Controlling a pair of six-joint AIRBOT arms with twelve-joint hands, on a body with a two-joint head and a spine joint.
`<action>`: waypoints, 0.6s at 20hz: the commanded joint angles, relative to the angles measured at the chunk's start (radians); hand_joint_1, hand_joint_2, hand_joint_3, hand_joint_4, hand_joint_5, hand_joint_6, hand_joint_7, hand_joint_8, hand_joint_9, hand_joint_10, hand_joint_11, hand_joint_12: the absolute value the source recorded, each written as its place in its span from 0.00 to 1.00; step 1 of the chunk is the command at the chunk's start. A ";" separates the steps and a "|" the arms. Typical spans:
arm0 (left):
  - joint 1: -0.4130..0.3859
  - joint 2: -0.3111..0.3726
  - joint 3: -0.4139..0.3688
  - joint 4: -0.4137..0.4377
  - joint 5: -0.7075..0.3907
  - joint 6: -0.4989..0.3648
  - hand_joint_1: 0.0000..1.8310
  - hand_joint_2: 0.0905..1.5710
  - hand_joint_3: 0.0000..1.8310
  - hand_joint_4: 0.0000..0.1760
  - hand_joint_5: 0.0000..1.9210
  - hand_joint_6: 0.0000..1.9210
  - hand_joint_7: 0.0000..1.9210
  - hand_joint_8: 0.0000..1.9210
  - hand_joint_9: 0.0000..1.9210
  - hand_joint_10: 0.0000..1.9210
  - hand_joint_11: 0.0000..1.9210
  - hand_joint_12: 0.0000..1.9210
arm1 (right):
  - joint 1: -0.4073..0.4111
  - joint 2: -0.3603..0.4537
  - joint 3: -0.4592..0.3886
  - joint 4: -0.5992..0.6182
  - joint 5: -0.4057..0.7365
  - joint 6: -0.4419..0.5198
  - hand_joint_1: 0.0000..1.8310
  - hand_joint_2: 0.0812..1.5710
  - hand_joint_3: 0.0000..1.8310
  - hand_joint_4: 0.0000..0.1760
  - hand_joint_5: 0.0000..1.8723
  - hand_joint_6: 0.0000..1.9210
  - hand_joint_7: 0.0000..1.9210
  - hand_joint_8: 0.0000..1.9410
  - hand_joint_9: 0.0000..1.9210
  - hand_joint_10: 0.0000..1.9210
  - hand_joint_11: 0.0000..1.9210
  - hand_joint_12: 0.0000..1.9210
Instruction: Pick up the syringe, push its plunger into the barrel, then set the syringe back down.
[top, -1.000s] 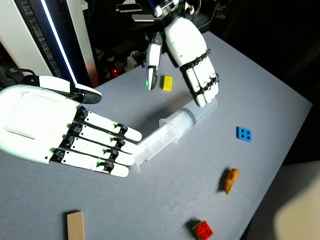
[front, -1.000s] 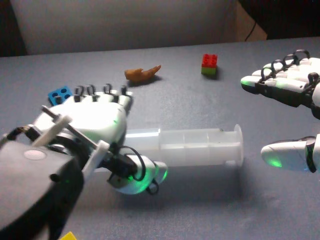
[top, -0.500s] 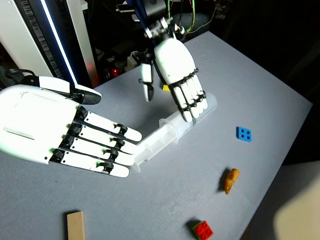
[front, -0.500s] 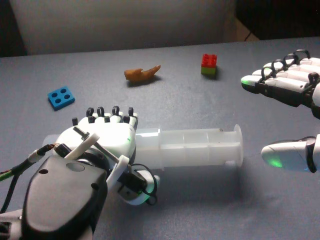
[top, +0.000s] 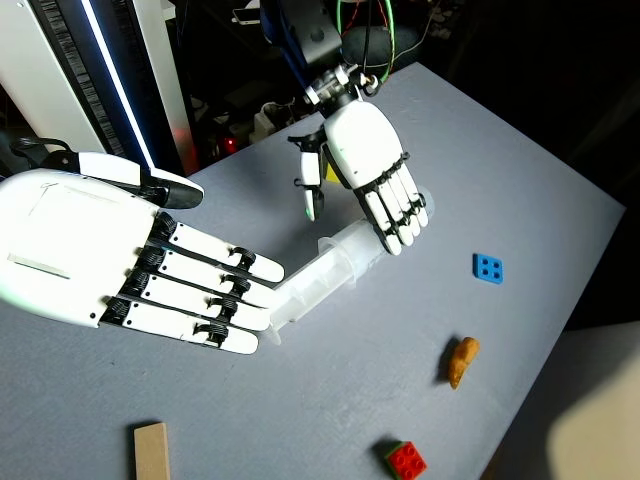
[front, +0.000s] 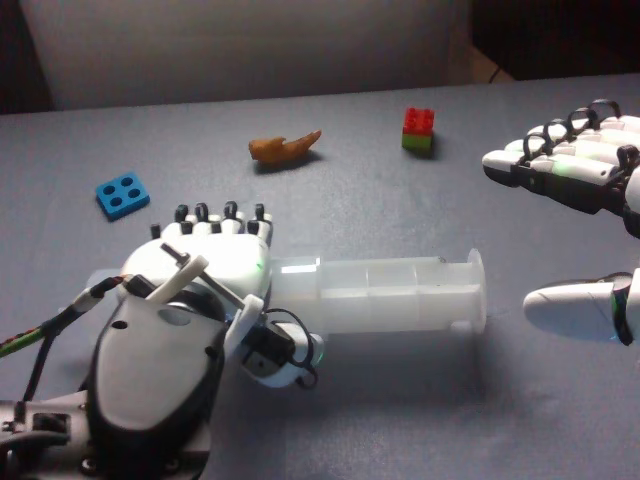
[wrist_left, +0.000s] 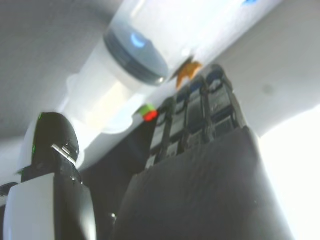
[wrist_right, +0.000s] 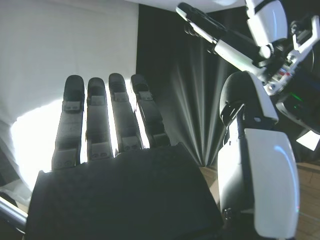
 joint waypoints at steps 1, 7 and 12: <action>0.003 -0.008 0.010 0.087 -0.025 -0.001 0.34 0.68 0.00 0.00 0.00 0.00 0.00 0.00 0.00 0.00 0.00 0.00 | 0.005 0.004 -0.003 -0.002 0.111 0.006 0.08 0.72 0.00 0.00 0.03 0.00 0.04 0.00 0.03 0.00 0.00 0.09; 0.053 -0.027 0.049 0.139 -0.014 -0.019 0.30 0.70 0.00 0.00 0.00 0.00 0.00 0.00 0.00 0.00 0.00 0.00 | 0.004 0.004 -0.003 -0.002 0.110 0.007 0.11 0.71 0.00 0.00 0.05 0.00 0.06 0.00 0.04 0.00 0.00 0.16; 0.103 -0.042 0.084 0.202 -0.010 -0.050 0.29 0.72 0.00 0.00 0.00 0.00 0.00 0.00 0.00 0.00 0.00 0.00 | 0.004 0.004 -0.003 -0.002 0.110 0.009 0.10 0.71 0.00 0.00 0.05 0.00 0.06 0.00 0.05 0.00 0.00 0.19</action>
